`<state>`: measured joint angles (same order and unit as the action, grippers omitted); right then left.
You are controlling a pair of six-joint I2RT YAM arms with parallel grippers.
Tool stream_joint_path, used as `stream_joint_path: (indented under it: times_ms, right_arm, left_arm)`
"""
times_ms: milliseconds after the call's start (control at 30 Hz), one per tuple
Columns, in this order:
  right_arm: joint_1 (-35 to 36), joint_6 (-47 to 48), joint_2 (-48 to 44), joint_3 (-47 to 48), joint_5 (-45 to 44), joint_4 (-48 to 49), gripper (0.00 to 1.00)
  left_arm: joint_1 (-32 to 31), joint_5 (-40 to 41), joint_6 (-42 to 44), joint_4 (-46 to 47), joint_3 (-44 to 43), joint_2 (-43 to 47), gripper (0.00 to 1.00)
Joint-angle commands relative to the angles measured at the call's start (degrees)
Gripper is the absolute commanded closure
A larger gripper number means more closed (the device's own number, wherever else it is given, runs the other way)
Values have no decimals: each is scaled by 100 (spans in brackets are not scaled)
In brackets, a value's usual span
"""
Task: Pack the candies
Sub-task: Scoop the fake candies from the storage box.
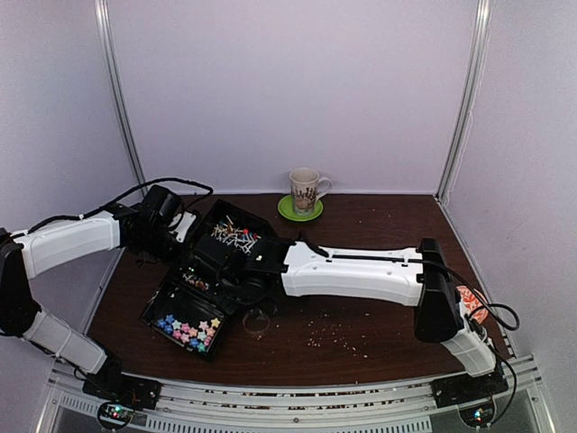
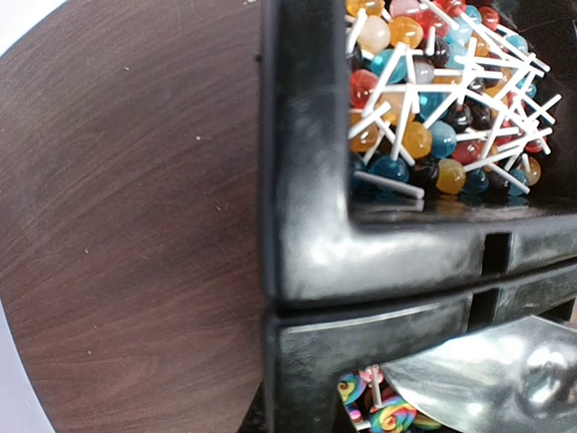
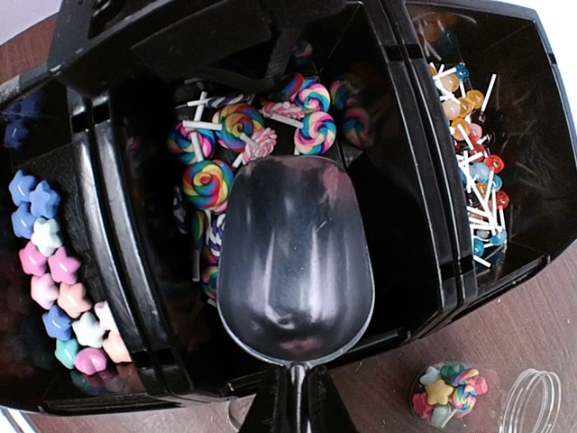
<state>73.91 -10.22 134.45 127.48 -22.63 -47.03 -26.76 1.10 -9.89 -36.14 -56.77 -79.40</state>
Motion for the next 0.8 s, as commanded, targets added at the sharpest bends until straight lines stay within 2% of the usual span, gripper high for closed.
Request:
stream_joint_path:
  times_ms: [0, 167, 267, 433, 600, 767]
  right_arm:
    - [-228, -154, 417, -337, -289, 200, 100]
    - [-220, -38, 312, -1030, -333, 1179, 100]
    - [-173, 207, 105, -1770, -469, 2141, 100]
    - [-127, 496, -304, -2594, -255, 3252, 100]
    - [-30, 1178, -622, -3426, -6, 4507, 100]
    - [-89, 1254, -712, -3711, 264, 5048, 100]
  left_arm:
    - [-146, -1266, -60, 802, -227, 500, 100]
    - [-145, -1728, -40, 999, -153, 588, 100]
    - [-146, -1961, -42, 1063, -124, 603, 100]
    - [-150, -1859, -48, 992, -155, 538, 100]
    - [-141, -1816, -49, 855, -212, 427, 100]
    - [-136, -2146, -9, 947, -200, 431, 100]
